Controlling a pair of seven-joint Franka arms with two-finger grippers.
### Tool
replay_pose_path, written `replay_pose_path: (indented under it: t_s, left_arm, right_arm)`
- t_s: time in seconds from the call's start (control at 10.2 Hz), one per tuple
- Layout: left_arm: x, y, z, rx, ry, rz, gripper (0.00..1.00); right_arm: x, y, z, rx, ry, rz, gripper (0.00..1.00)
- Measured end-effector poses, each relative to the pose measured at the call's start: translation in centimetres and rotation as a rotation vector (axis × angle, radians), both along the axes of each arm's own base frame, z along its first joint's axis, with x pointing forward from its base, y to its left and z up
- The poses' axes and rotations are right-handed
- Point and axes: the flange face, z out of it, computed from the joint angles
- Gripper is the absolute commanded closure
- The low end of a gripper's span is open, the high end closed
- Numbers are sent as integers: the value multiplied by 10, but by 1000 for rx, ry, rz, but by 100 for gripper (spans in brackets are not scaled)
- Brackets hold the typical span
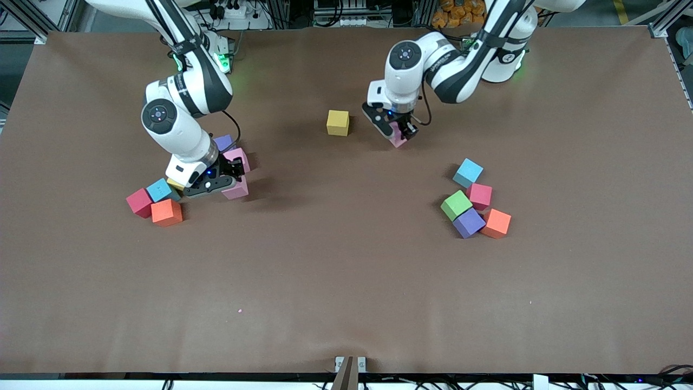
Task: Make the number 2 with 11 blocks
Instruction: 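Carry the pink cube with the left gripper to the yellow cube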
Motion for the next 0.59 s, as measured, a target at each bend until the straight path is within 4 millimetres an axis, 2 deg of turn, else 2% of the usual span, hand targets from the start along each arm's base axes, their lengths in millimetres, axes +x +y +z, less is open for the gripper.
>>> replay_pose_path:
  t_s: [0.3,0.59]
  left_arm:
    - [-1,-3,-9,-32,9,-149,71]
    - [-7,-15,-38,-125,11,-242,71]
  right_arm:
    - [-8,0,28,-15,23,120,46]
    - [-12,0,36,-17,31,254,46]
